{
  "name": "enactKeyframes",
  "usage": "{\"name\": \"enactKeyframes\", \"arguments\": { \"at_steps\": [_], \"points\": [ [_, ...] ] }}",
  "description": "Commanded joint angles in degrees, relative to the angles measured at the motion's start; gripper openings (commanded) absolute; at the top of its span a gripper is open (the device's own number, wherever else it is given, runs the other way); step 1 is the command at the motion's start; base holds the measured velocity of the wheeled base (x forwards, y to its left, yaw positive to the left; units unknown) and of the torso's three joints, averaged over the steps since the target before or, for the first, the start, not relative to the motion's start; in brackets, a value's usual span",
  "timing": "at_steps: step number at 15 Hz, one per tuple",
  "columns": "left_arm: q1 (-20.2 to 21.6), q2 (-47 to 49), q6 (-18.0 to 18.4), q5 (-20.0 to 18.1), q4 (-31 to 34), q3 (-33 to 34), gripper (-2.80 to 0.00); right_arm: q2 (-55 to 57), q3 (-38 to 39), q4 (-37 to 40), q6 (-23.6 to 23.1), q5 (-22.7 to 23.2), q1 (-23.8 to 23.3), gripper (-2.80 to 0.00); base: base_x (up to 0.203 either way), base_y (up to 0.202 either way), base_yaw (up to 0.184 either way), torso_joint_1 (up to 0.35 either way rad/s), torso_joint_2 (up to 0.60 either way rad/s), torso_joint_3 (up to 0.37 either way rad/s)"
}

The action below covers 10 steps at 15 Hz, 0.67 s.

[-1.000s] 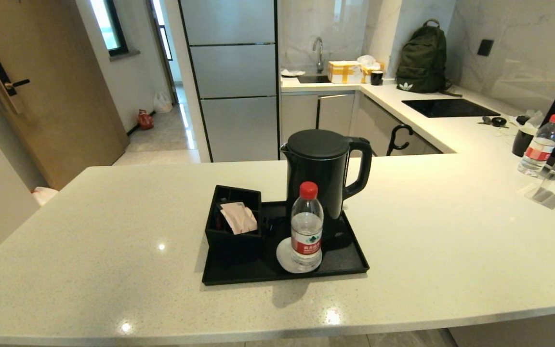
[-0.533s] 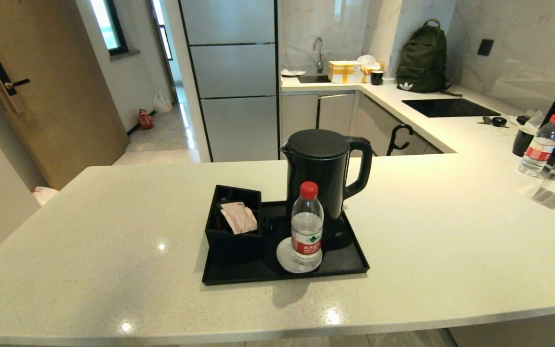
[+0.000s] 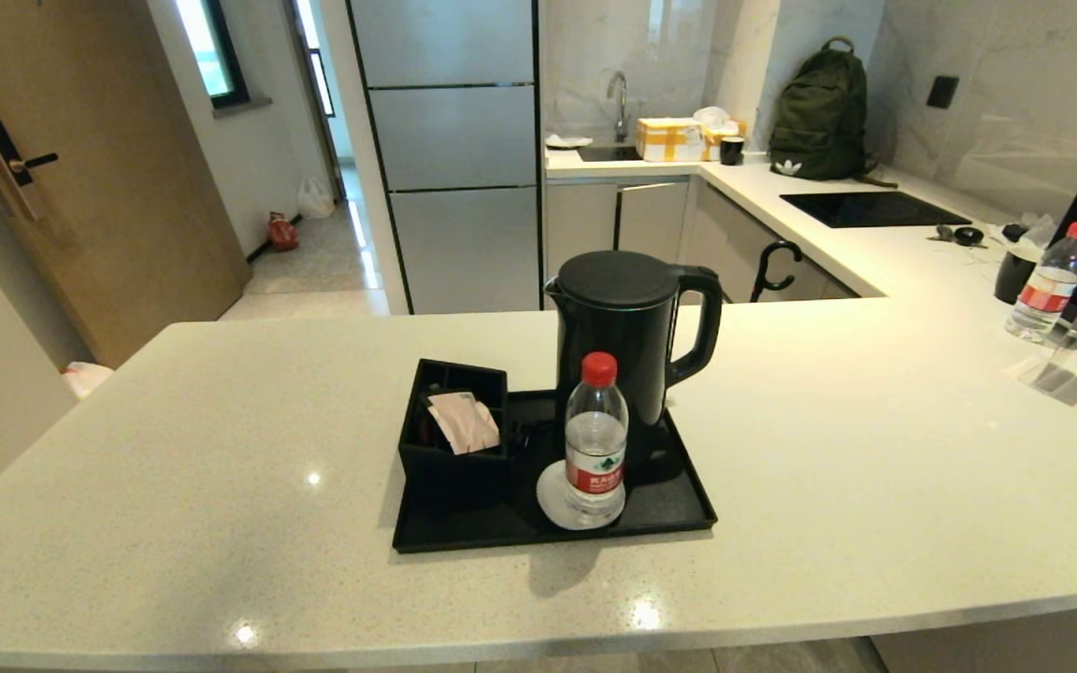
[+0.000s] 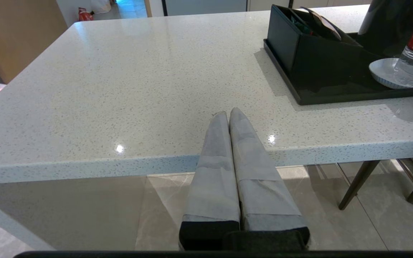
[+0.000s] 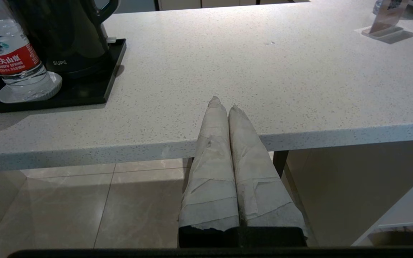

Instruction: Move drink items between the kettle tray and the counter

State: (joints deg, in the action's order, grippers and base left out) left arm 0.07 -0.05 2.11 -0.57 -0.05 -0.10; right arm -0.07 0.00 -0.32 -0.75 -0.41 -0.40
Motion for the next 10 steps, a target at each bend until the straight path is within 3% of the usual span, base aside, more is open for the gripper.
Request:
{"name": "enactKeyframes", "arguments": {
  "at_steps": [1, 10],
  "points": [
    [0.01, 0.05, 0.00, -0.04, 0.05, 0.01, -2.80, 0.07, 0.00, -0.03, -0.04, -0.02, -0.04, -2.80, 0.000, 0.000, 0.000, 0.000, 0.00, 0.000],
    [0.01, 0.05, 0.00, -0.04, 0.05, 0.01, -2.80, 0.07, 0.09, -0.12, 1.45, -0.11, -0.04, -2.80, 0.000, 0.000, 0.000, 0.000, 0.00, 0.000]
  ]
}}
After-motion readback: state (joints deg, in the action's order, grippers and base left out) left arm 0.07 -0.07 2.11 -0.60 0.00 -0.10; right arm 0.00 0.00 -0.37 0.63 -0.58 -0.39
